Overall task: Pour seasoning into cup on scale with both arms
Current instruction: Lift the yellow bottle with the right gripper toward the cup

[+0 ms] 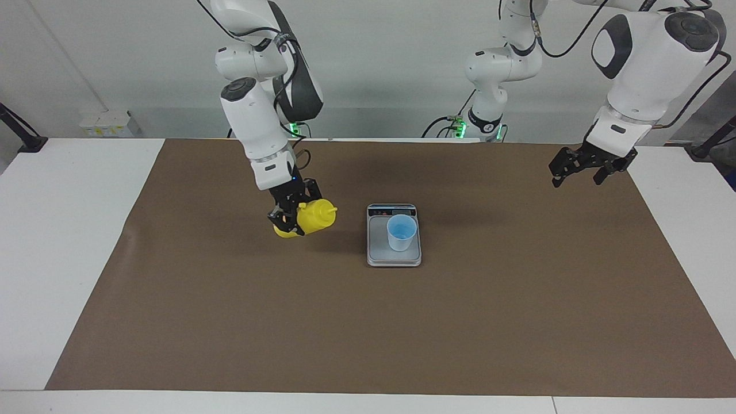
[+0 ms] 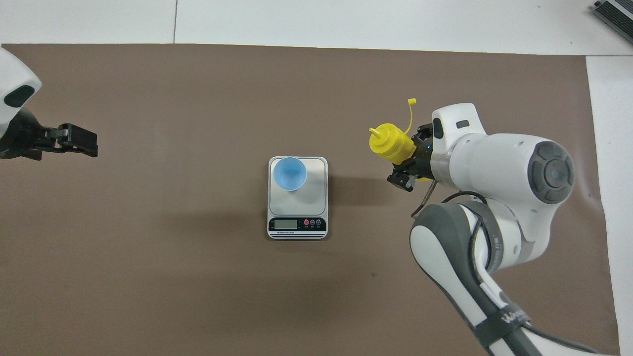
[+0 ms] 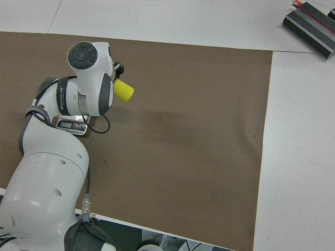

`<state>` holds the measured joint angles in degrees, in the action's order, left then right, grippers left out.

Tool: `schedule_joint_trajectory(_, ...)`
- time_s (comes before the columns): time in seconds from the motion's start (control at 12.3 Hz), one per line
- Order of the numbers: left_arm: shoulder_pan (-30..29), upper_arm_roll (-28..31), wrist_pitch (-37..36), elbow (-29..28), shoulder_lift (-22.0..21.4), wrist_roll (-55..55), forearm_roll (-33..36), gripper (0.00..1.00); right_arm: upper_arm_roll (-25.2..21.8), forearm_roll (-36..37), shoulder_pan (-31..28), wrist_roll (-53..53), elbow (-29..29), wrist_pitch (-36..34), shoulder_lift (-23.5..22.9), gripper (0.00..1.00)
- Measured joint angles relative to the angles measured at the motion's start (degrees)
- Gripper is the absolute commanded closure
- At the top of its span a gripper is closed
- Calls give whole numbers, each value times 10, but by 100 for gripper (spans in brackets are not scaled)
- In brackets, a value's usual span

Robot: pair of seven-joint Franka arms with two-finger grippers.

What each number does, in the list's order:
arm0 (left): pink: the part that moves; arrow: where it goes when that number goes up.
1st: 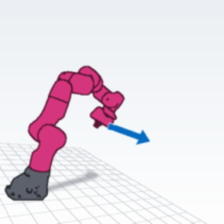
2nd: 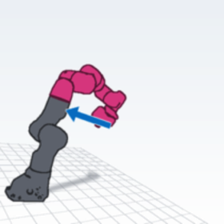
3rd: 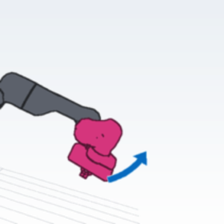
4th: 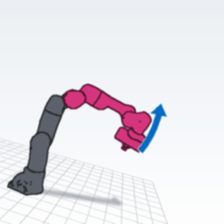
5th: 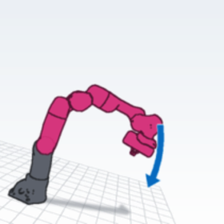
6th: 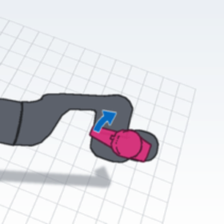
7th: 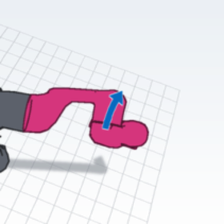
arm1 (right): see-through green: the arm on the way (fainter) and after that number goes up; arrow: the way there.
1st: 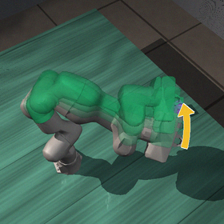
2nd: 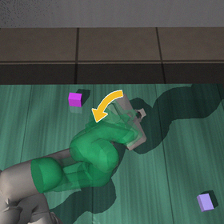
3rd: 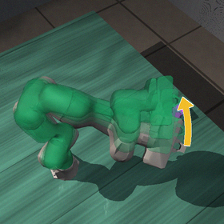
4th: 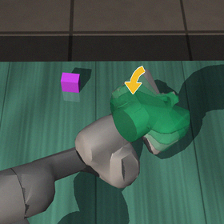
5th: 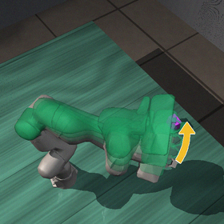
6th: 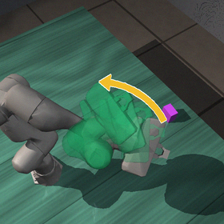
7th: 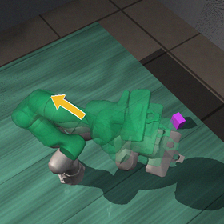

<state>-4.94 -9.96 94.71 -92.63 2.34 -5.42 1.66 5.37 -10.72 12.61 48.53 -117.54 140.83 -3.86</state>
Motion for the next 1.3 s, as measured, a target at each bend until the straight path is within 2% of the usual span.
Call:
schedule_joint_trajectory(0.24,0,0,0,0,0,0,0,0,0,74,30,-56,20,0,-21,82)
schedule_joint_trajectory(0.57,0,0,0,0,0,0,0,0,0,116,44,-70,51,-3,-53,82)
schedule_joint_trajectory(0.89,0,0,0,0,0,0,0,0,0,195,72,-142,100,-27,-94,84)
schedule_joint_trajectory(1.3,0,0,0,0,0,0,0,0,0,246,81,-151,119,-45,-110,84)
